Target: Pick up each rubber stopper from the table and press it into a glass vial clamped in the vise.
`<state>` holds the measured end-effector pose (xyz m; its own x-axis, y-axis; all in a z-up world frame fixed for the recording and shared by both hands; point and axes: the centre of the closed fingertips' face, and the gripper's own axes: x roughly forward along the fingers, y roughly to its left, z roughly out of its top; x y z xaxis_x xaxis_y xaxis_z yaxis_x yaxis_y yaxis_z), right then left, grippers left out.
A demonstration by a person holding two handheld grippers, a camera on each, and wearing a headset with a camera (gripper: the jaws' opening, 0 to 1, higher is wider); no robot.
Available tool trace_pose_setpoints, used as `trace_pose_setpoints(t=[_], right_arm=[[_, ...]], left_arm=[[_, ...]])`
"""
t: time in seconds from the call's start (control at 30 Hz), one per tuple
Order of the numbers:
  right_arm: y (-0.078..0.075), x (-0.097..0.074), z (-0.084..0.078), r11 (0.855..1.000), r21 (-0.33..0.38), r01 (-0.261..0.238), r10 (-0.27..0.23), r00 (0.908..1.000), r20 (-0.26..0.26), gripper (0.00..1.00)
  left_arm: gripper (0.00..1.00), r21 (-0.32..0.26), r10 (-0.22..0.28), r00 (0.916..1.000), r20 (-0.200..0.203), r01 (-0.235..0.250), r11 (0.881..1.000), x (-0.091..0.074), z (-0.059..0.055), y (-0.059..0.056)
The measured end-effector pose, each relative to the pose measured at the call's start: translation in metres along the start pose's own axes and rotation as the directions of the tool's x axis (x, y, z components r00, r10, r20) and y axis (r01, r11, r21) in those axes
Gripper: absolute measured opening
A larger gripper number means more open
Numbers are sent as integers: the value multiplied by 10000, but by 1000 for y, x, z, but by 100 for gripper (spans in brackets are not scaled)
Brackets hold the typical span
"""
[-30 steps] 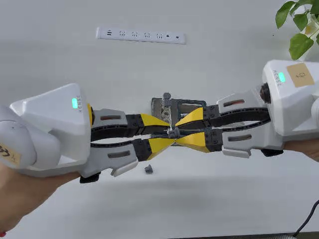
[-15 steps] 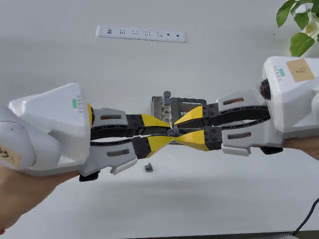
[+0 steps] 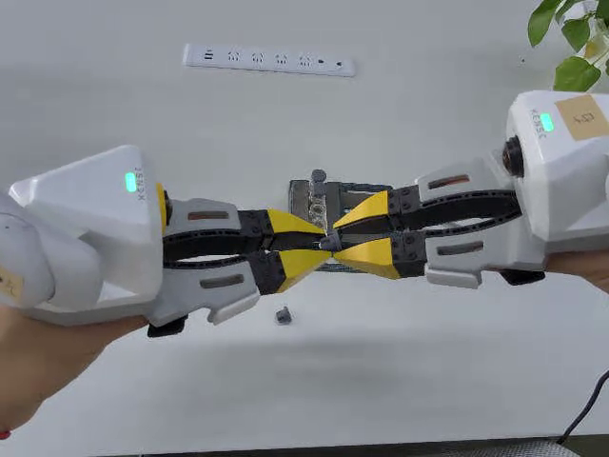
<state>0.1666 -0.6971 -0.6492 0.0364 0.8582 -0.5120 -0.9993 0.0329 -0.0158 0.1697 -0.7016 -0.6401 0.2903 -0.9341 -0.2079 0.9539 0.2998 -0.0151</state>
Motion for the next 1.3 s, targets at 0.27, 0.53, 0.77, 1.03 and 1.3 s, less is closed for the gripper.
trace_pose_setpoints(t=[0.27, 0.53, 0.77, 1.03, 1.3], right_arm=[[3, 1, 3, 10000, -20, -43, 43, 10000, 14, 8], [6, 0, 6, 10000, 68, -67, 66, 9999, 122, 10], [9, -5, 11, 9997, -119, -203, 205, 9996, 178, 10], [9, -7, 13, 9992, -311, -246, 251, 9995, 177, 9], [8, -10, 17, 9993, -199, -301, 309, 9988, 388, 8]], left_arm=[[4, -179, -44, 10000, 60, 45, 9998, 0, 0, -1], [4, -309, -167, 9998, 116, 171, 9994, 0, 1, -4], [4, -535, -312, 9991, 282, 327, 9980, -2, 5, -5], [4, -926, -489, 9963, 705, 553, 9942, -4, 14, -5], [3, -1028, -606, 9948, 815, 688, 9923, -6, 16, -6]])
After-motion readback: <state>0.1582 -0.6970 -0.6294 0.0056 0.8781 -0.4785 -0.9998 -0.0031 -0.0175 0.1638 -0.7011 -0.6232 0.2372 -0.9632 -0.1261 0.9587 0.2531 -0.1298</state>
